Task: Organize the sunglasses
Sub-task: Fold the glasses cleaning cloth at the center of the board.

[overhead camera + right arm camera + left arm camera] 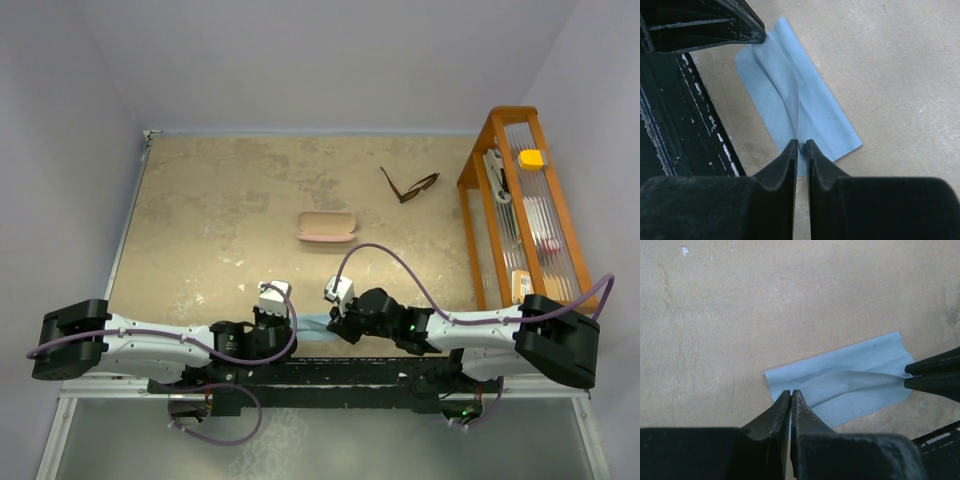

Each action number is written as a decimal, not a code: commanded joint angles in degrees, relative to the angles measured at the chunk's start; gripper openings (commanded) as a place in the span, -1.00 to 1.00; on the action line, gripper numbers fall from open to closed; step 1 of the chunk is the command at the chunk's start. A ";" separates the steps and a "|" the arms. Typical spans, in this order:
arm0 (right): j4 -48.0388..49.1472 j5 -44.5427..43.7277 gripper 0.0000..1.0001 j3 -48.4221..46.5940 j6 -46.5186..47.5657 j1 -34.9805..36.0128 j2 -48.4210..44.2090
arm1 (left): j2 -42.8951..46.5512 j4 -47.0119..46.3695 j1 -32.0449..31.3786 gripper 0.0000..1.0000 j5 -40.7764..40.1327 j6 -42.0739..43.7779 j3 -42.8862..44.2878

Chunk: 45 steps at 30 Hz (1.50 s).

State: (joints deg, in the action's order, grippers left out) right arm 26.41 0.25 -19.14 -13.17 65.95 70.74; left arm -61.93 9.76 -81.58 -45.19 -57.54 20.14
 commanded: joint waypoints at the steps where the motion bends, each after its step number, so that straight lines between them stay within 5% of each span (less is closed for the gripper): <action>1: 1.67 1.61 -0.69 0.58 -0.80 0.38 -1.24 | -0.29 -1.67 -0.73 -1.00 -1.39 -0.87 1.01; 38: 1.20 1.34 -0.62 0.47 -1.34 1.45 -1.12 | 0.62 9.95 -6.38 -0.99 -5.44 -4.67 6.78; 45: 1.08 1.18 -0.63 0.34 -1.15 1.41 -1.16 | 0.41 12.52 -6.82 -0.80 -5.44 -5.99 7.46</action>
State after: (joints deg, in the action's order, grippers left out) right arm 26.39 2.42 -18.68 -14.02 67.11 70.74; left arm -61.54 20.40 -87.74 -48.82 -61.82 25.02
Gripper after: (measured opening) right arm 0.190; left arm 0.075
